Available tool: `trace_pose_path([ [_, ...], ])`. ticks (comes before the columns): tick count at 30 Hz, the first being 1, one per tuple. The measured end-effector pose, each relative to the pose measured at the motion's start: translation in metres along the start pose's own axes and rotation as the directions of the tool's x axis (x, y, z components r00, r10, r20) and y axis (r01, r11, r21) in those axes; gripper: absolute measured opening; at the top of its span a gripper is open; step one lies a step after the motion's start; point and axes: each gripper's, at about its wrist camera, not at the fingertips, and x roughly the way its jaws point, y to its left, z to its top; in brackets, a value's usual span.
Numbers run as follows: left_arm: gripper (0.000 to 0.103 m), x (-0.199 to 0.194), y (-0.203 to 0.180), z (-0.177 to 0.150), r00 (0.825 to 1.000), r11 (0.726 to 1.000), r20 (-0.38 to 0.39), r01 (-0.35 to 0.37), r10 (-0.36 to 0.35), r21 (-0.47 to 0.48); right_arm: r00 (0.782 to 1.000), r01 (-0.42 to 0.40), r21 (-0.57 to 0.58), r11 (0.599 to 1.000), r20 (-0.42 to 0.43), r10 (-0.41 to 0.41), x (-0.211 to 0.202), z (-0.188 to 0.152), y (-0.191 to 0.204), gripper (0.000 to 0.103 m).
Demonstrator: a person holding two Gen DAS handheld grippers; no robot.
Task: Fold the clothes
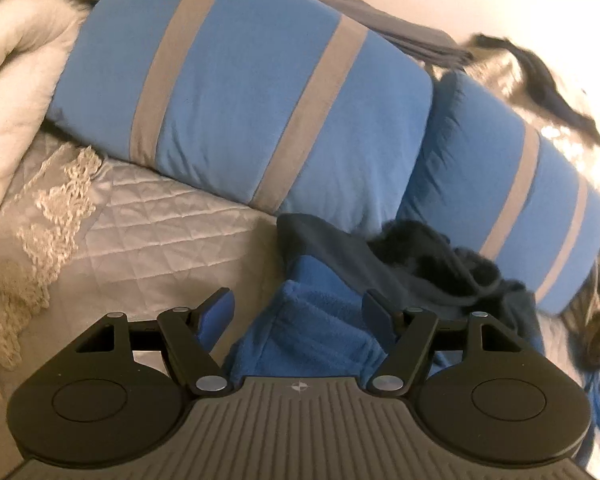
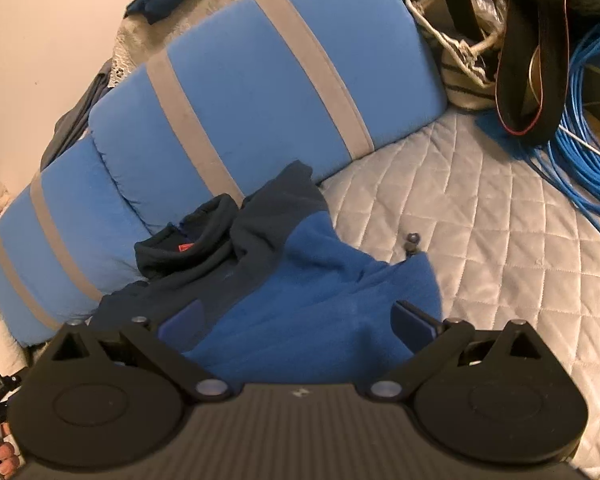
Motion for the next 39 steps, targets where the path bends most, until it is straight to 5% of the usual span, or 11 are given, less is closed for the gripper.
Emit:
trace_pose_path([
  [5, 0.07, 0.005, -0.004, -0.005, 0.999, 0.999, 0.032, -0.017, 0.019, -0.05, 0.987, 0.024, -0.077, 0.997, 0.163, -0.011, -0.005, -0.019, 0.018, 0.103],
  [10, 0.07, 0.007, -0.004, -0.015, 0.995, 0.998, 0.085, 0.059, -0.061, 0.016, 0.959, -0.008, -0.097, 0.995, 0.28, 0.035, -0.006, -0.037, 0.006, 0.103],
  [14, 0.071, 0.004, -0.005, -0.025, 0.983, 0.963, 0.131, 0.089, -0.126, 0.255, 0.956, -0.015, -0.086, 0.996, 0.289, 0.04, -0.011, -0.033, -0.001, 0.103],
  [22, 0.071, 0.031, 0.014, -0.031, 0.993, 0.922, 0.031, 0.093, -0.112, 0.375, 0.963, 0.032, -0.078, 0.996, 0.269, -0.01, -0.004, -0.028, -0.01, 0.103],
  [35, 0.07, 0.045, 0.03, -0.029, 0.958, 0.901, -0.041, 0.282, -0.285, 0.33, 0.976, 0.026, -0.104, 0.994, 0.219, -0.003, 0.004, -0.031, -0.005, 0.103],
  [39, 0.053, 0.045, 0.036, -0.028, 0.957, 0.91, -0.039, 0.286, -0.288, 0.3, 0.974, 0.031, -0.089, 0.996, 0.226, -0.01, 0.002, -0.03, -0.008, 0.103],
])
